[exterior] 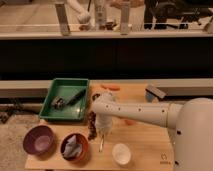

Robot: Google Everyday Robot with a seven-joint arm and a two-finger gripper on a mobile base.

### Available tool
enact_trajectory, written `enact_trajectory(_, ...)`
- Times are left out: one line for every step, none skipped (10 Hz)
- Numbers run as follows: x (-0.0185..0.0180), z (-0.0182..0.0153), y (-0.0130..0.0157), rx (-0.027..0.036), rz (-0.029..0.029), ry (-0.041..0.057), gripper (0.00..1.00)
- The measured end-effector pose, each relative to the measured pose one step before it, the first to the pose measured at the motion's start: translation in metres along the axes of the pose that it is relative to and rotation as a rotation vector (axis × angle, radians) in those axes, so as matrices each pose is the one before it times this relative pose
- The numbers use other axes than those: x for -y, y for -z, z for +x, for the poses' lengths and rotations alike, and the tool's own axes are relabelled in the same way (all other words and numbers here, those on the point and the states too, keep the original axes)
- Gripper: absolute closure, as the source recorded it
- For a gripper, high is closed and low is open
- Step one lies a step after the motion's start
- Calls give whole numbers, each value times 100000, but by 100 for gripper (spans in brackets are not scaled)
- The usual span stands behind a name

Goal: Place fork in table surface

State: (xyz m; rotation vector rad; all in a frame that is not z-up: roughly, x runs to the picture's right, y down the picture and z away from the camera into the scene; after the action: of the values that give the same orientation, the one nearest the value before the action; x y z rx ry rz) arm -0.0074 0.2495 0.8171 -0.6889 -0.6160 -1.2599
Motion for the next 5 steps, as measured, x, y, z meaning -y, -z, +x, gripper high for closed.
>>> enact_trajectory(130, 174, 448, -915, 1254, -399, 100)
enact_trajectory(-8, 257, 647, -1001, 1252, -743, 100)
enact_trajectory(60, 192, 469, -758, 616, -276, 100)
enact_trajectory(229, 145, 424, -338, 661, 183, 100)
enact_trajectory(68, 104, 307, 74, 295, -14, 100)
